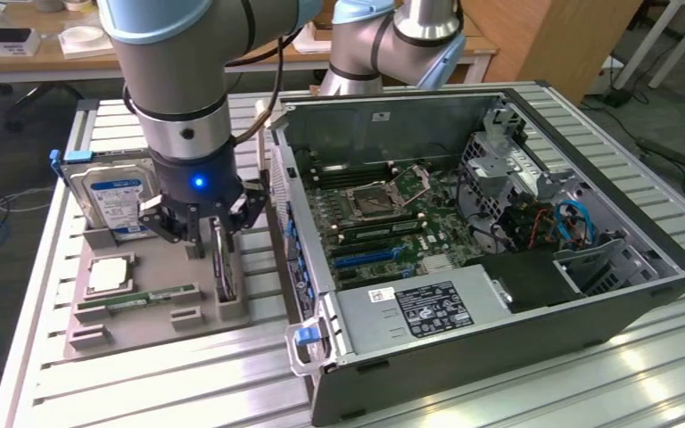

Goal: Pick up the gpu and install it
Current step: 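Pick up the gpu and move the gpu toward the slot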

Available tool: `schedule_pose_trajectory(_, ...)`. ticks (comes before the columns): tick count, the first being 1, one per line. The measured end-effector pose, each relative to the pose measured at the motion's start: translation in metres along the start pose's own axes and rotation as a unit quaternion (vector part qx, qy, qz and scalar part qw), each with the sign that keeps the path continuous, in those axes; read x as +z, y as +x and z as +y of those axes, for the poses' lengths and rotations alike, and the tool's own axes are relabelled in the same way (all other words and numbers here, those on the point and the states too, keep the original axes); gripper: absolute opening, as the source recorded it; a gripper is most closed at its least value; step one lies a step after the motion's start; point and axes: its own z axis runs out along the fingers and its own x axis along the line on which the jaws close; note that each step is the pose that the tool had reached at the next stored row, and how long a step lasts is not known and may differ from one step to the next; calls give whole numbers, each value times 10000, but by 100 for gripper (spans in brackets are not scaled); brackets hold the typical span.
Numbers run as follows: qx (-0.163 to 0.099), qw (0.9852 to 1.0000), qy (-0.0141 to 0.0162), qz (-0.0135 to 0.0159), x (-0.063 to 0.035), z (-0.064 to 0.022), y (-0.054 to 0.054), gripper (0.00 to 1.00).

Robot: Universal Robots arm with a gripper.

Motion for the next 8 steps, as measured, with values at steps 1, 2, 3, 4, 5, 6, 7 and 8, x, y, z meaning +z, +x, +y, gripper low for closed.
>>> schedule_pose_trajectory(1, -1, 10000, 0, 0, 10, 3, -1, 42)
schedule_pose_trajectory(2, -1, 10000, -1, -1, 19, 5, -1, 42)
schedule_pose_trajectory(3, -1, 10000, -1, -1, 29, 7, -1, 42)
schedule_pose_trajectory(4, 0, 10000, -1, -1, 40, 10, 0, 42)
schedule_pose_trajectory(5, 0, 10000, 0, 0, 50, 13, 0, 42)
schedule_pose_trajectory(6, 0, 10000, 0, 0, 60, 18, 0, 42)
schedule_pose_trajectory(7, 0, 10000, 0, 0, 68, 22, 0, 42)
schedule_pose_trajectory(8, 0, 10000, 0, 0, 77, 26, -1, 42)
